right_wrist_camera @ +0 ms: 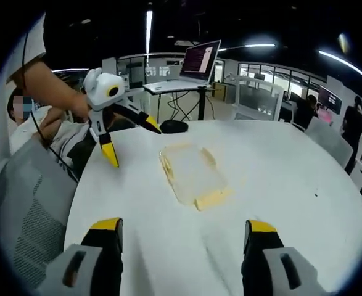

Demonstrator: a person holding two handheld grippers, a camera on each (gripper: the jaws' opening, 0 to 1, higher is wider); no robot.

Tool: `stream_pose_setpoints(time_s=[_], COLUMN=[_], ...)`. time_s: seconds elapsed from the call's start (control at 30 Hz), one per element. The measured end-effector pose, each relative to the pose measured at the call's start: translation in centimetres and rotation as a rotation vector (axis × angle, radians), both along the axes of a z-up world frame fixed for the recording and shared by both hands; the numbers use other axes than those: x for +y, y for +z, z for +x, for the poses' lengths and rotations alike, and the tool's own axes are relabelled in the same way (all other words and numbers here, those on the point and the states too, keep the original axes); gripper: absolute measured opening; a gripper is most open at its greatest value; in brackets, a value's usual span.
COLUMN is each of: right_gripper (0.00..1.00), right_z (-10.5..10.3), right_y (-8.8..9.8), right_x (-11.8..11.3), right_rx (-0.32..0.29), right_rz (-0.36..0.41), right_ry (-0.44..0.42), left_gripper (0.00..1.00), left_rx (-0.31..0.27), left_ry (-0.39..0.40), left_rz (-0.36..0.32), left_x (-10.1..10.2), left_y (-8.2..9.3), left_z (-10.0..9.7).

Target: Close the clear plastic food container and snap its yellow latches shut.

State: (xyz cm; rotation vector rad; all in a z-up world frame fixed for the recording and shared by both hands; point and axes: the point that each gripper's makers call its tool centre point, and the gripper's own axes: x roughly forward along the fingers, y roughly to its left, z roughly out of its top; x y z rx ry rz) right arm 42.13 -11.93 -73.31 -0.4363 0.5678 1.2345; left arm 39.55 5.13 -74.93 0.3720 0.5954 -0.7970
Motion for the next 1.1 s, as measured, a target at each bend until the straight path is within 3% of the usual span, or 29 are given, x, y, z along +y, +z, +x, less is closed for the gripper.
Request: stream_pose_setpoints(time_s=[0.23, 0.6, 0.77, 1.1], right_gripper=[0.76, 0.75, 0.75, 0.74], right_z=[1.5, 2.7, 3.1, 4.2], right_y=[-0.2, -0.6, -0.8, -1.6], right_x=[0.7, 1.9, 2.4, 3.0], right_rx=[-0.008, -0.06, -0.037, -0.052], right_rz=[-0.007, -0.071, -0.079, -0.126], right_ry=[0.009, 0.105, 0.12, 0.171], left_gripper=[0.78, 0.76, 0.76, 0.76], left_rx=[0.012, 0.008, 0.001, 0.006], left_ry=[-0.024, -0.07, -0.108, -0.155], left_rz=[0.019, 0.053, 0.09, 0.153], left_x=[0.4, 0.9, 1.3, 2.8], left_y=[-0.2, -0.3, -0.5, -1.0], left_z=[0.4, 2.1, 2.8, 4.1])
